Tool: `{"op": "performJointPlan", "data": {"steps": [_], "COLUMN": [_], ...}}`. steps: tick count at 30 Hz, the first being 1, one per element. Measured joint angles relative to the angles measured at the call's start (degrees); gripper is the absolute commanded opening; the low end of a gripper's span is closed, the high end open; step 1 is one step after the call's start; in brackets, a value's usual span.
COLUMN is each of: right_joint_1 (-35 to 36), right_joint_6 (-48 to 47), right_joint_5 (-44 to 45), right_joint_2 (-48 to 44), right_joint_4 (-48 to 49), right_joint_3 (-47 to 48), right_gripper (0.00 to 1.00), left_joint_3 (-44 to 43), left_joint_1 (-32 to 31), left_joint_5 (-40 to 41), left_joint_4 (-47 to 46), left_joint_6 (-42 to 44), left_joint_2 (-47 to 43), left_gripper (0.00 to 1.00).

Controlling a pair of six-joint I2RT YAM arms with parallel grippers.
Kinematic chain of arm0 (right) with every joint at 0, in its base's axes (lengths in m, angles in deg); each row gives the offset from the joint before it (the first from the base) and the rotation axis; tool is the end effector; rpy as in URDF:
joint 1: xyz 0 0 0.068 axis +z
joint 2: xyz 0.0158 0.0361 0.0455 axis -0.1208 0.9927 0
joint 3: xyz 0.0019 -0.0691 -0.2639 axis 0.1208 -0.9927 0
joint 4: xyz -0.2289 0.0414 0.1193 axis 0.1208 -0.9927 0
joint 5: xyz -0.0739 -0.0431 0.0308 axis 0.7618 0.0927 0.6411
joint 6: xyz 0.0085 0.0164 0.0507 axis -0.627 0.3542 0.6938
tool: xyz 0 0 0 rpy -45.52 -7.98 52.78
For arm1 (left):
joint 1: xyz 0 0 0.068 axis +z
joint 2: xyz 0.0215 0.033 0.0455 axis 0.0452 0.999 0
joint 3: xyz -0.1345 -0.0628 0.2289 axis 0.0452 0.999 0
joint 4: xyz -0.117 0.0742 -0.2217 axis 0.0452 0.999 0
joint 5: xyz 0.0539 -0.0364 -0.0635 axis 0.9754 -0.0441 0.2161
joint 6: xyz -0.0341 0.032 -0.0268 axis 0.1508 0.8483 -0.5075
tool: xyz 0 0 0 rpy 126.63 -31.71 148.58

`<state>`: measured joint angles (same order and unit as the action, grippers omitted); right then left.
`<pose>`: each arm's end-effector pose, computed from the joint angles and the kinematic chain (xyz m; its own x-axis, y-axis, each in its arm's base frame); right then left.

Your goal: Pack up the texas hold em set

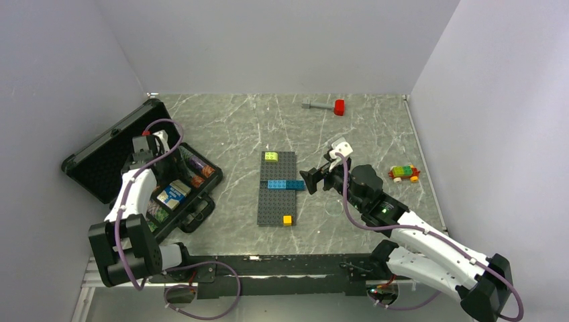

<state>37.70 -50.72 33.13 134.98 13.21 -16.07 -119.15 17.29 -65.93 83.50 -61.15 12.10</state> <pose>0.1446 0.1360 0.2927 -0.1098 -0.0823 -0.9905 -0.5980 0.8015 -0.0003 0.2438 0.0594 0.2265 -0.7443 -0.3563 -0.5649 -0.3005 0.9340 -0.1932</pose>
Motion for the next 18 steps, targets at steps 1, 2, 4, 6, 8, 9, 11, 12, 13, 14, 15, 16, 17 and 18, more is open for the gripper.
{"op": "performJointPlan", "data": {"steps": [1,2,4,6,8,9,11,12,13,14,15,16,17,18], "right_joint_1": [0.0,0.0,0.0,0.0,0.0,0.0,0.0,0.0,0.0,0.0,0.0,0.0,0.0,0.0], "right_joint_6": [0.0,0.0,0.0,0.0,0.0,0.0,0.0,0.0,0.0,0.0,0.0,0.0,0.0,0.0], "right_joint_5": [0.0,0.0,0.0,0.0,0.1,0.2,0.2,0.2,0.2,0.2,0.2,0.2,0.2,0.2], "right_joint_2": [0.0,0.0,0.0,0.0,0.0,-0.1,-0.3,-0.4,-0.4,-0.5,-0.5,-0.5,-0.5,-0.6], "right_joint_4": [0.0,0.0,0.0,0.0,0.0,0.0,0.0,0.0,0.0,0.0,0.0,0.0,0.0,0.0], "right_joint_3": [0.0,0.0,0.0,0.0,0.0,0.0,-0.2,-0.2,-0.2,-0.2,-0.2,-0.2,-0.2,-0.2], "right_gripper": [1.00,1.00,1.00,1.00,1.00,1.00,1.00,1.00,1.00,1.00,1.00,1.00,1.00,1.00], "left_joint_3": [0.0,0.1,0.2,0.3,0.7,0.9,1.2,1.2,1.3,1.4,1.4,1.4,1.4,1.4], "left_joint_1": [-0.1,-0.2,-0.4,-0.6,-0.9,-1.0,-1.3,-1.4,-1.4,-1.4,-1.4,-1.4,-1.5,-1.5], "left_joint_5": [-0.4,-0.8,-1.5,-1.9,-2.3,-2.6,-3.4,-3.6,-3.7,-3.8,-3.9,-3.9,-4.0,-4.1], "left_joint_4": [0.1,0.2,0.7,0.9,0.9,0.8,0.9,0.9,0.8,0.7,0.6,0.6,0.6,0.6], "left_joint_6": [0.0,0.0,0.0,0.2,0.3,0.3,0.4,0.4,0.4,0.4,0.4,0.4,0.4,0.4], "left_joint_2": [0.0,0.1,0.4,0.7,0.7,0.7,0.7,0.7,0.7,0.6,0.6,0.6,0.7,0.7], "left_gripper": [0.74,0.74,0.73,0.73,0.73,0.73,0.73,0.73,0.73,0.73,0.73,0.73,0.73,0.73]}}
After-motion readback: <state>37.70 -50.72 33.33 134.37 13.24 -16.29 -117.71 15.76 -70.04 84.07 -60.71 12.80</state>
